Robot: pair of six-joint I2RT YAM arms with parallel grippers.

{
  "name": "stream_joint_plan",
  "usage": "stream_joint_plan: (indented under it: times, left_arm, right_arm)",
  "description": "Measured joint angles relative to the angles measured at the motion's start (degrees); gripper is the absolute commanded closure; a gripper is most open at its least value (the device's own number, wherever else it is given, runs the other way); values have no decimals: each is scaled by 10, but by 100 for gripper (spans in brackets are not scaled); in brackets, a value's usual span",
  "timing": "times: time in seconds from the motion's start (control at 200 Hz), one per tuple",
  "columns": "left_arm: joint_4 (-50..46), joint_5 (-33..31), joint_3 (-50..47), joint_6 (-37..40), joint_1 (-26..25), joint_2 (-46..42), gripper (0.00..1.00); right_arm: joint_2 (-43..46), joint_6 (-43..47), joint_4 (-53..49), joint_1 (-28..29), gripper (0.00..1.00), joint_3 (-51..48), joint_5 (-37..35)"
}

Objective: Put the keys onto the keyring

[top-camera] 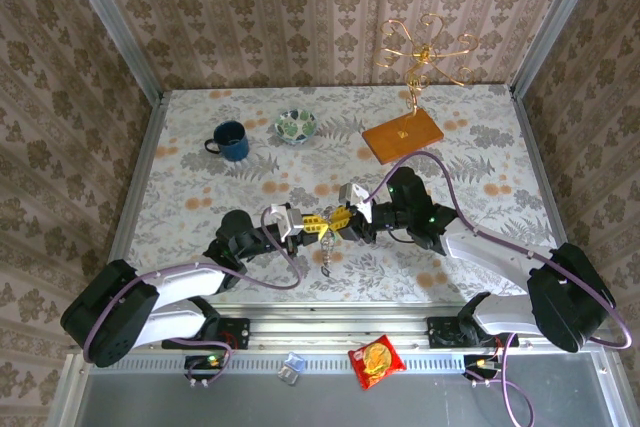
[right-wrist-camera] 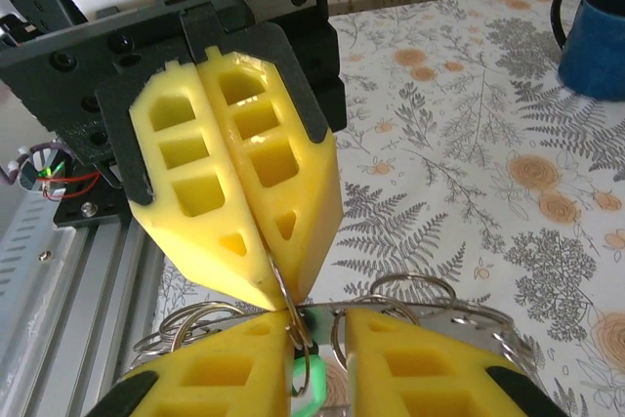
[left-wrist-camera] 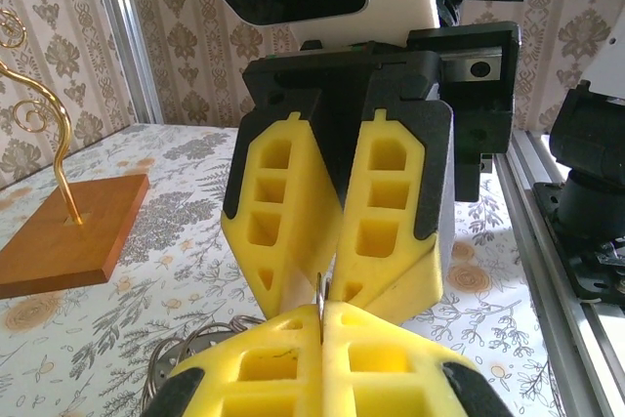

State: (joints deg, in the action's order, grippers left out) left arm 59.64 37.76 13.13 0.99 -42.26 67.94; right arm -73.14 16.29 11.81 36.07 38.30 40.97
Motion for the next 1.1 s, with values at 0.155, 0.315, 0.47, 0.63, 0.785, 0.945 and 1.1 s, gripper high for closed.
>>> stream_joint_plan:
  times: [0.155,0.315,0.47,0.63,0.785,0.945,1.1]
  left_arm:
    - [3,0,0,0,3,3,100]
    - [3,0,0,-3,4,3,100]
    - [-1,-3,0,-1,4,2,82]
    - [-85,-5,17,24,3,-32,78]
    - [-215,-7,59,76,3,-73,78]
    - [-314,-6,98,122,4,-81,80]
    - [-376,3,122,153,4,-74,87]
  right_arm:
    - [0,-3,1,2,95,0,5]
    - [-1,3,-3,2,100,1,11]
    - [-1,26,-41,2,100,18,11]
    - [-1,75,-135,2,100,61,2]
    - [-7,122,-214,3,100,107,-14]
    - [-21,165,-277,17,100,140,-35]
    - [-41,199,-333,31,100,177,-59]
